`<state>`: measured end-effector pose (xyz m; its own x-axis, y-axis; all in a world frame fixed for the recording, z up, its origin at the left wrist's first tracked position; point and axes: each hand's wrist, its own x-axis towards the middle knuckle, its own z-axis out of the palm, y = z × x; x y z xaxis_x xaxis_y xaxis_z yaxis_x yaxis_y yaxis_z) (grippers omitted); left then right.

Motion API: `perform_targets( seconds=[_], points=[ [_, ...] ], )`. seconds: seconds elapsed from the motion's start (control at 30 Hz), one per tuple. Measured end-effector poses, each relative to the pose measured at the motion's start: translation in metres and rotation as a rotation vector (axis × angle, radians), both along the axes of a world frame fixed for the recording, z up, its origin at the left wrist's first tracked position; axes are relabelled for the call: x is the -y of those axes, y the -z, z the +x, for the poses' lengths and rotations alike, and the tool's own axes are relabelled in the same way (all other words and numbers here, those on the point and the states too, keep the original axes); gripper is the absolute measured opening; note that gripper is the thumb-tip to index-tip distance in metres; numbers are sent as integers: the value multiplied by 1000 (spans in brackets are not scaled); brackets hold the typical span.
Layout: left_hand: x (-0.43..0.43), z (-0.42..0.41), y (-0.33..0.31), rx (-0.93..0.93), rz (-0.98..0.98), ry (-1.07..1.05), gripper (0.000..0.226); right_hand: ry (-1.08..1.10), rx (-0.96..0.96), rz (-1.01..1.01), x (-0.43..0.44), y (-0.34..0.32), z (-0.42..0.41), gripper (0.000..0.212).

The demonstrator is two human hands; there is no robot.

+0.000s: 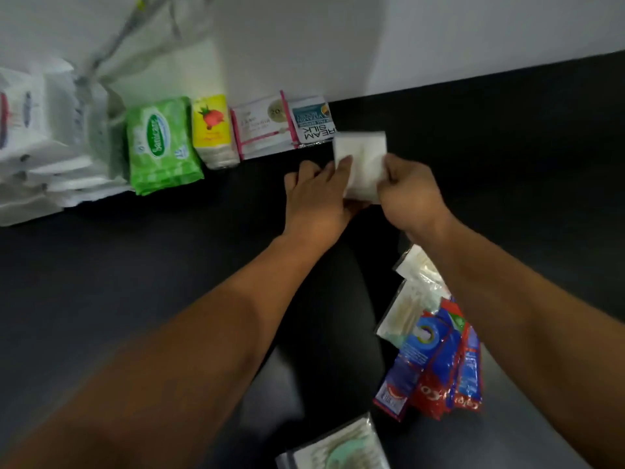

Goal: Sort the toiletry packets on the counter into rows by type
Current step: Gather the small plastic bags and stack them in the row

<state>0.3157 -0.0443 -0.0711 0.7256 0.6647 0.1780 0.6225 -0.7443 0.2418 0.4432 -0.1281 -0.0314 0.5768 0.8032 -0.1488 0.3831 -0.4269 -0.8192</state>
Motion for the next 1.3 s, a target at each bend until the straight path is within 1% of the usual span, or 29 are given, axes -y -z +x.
perform_targets(
  seconds=[0.17, 0.37, 0.47, 0.63, 0.87, 0.93, 1.03, 1.07, 1.13, 1.2, 1.23, 1.3],
  points=[
    [-9, 44, 6, 12, 52, -134, 74, -69, 53, -26, -18, 3, 48, 35],
    [-30, 64, 10, -3, 128, -218, 75, -164, 37, -5, -46, 2, 73, 45],
    [-37, 71, 7, -10, 152, -269, 73, -192, -9, 18, -56, 3, 81, 46],
    [-47, 79, 4, -79, 157, -307, 73, -208, -47, 37, -70, 4, 88, 43],
    [-50, 82, 1, -80, 144, -308, 77, -245, -38, 1, -78, 1, 91, 43],
    [-46, 80, -3, -84, 109, -294, 83, -244, -47, 9, -76, -3, 90, 40],
    [-36, 75, -15, -99, 38, -275, 102, -221, -92, 37, -66, -11, 88, 42],
    [-31, 73, -21, -75, 16, -281, 104, -201, -100, 47, -60, -14, 88, 44],
    [-16, 67, -32, 8, -12, -313, 95, -151, -117, 46, -45, -19, 89, 51],
    [5, 60, -42, 94, -36, -352, 78, -106, -100, 4, -27, -21, 88, 57],
    [17, 56, -45, 130, -62, -354, 69, -91, -77, -20, -16, -21, 87, 56],
    [45, 50, -50, 207, -162, -291, 53, -84, -23, -48, 12, -22, 84, 51]
  ],
)
